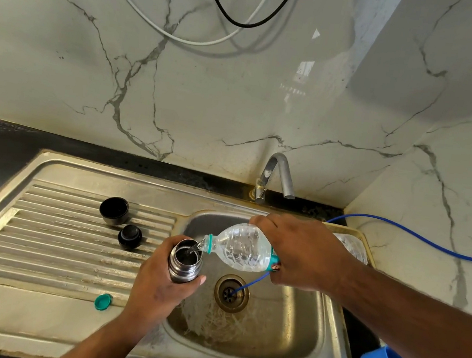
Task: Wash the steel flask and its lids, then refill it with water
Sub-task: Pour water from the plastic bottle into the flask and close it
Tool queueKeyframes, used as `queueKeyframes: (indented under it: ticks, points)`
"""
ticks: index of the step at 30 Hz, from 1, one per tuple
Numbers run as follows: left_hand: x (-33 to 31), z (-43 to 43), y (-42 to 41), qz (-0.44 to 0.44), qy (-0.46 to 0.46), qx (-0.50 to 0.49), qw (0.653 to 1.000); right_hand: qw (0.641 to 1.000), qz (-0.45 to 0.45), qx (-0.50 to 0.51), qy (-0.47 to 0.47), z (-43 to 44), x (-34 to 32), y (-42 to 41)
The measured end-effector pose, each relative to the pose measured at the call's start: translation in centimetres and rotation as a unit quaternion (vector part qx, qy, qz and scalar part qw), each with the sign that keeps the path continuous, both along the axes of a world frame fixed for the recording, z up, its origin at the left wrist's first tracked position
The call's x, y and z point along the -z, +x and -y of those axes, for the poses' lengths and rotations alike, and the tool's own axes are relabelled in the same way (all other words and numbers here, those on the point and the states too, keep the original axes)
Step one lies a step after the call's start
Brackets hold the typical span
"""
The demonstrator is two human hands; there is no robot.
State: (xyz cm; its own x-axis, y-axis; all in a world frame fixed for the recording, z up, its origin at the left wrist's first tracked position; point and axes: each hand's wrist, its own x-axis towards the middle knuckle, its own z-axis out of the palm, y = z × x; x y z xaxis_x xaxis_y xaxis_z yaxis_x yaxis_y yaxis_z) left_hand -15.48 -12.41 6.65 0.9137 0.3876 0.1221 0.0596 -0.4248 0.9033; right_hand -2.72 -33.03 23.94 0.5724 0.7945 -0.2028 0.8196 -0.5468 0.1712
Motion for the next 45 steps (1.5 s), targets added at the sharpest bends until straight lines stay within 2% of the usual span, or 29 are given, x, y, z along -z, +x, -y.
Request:
queueKeyframes:
  ticks: [45]
  points:
    - [-0.42,0.24,0.15,-0.017,0.011,0.003,1.000,1.000,-0.003,0.003,-0.014,0.00,0.21,0.28]
